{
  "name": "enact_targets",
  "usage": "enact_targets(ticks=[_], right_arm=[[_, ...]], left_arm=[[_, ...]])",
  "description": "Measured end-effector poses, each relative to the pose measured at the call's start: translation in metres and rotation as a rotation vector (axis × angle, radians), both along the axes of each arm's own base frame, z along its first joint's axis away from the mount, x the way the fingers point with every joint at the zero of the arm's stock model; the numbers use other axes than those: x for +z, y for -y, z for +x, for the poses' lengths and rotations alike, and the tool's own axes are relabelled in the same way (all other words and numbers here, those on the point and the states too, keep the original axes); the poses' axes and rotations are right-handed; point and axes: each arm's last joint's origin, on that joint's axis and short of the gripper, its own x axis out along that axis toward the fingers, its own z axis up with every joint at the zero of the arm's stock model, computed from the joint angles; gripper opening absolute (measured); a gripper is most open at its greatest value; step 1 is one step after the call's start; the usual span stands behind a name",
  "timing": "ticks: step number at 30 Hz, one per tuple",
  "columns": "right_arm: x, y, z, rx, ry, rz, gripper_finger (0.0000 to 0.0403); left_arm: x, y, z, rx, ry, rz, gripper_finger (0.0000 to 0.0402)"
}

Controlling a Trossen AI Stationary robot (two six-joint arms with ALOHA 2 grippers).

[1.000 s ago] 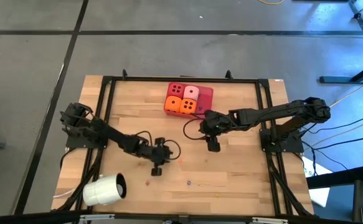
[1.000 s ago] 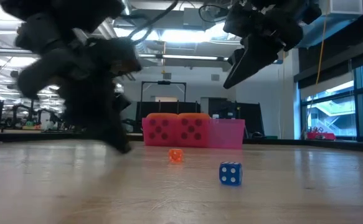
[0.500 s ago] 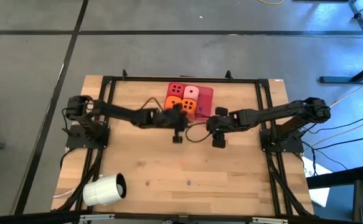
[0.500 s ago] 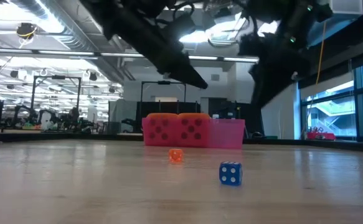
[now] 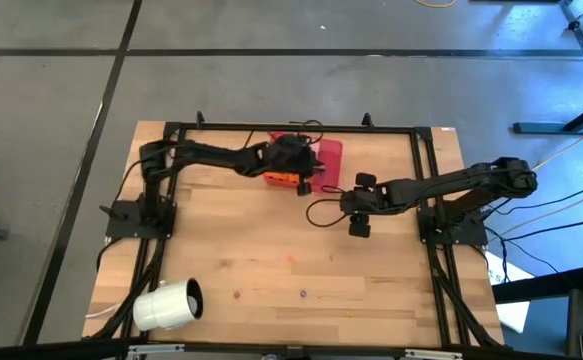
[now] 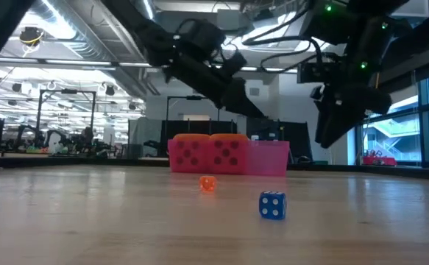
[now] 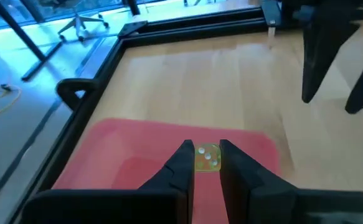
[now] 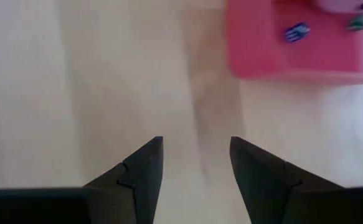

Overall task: Pick & Place Dice
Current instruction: Put the small green dice into the red container, then put the small orange dice into the red container

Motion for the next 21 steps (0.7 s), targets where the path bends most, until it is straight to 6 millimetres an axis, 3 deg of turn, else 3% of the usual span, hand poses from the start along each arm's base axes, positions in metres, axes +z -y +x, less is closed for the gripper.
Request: enact_targets(ticks=[9,21], right_arm=[[0.008,0.009,0.001,-0.135,0.075,-0.271,0.0187],[0.019,0.028,0.016,-0.215,0.24,-0.387,0.0187]], left_arm=[[-0.023,-0.016,0.035,-0.008,-0.046,0.029,0.0056],[-0.03,-0.016,0.033,0.038,-0.125,0.037,0.0139]])
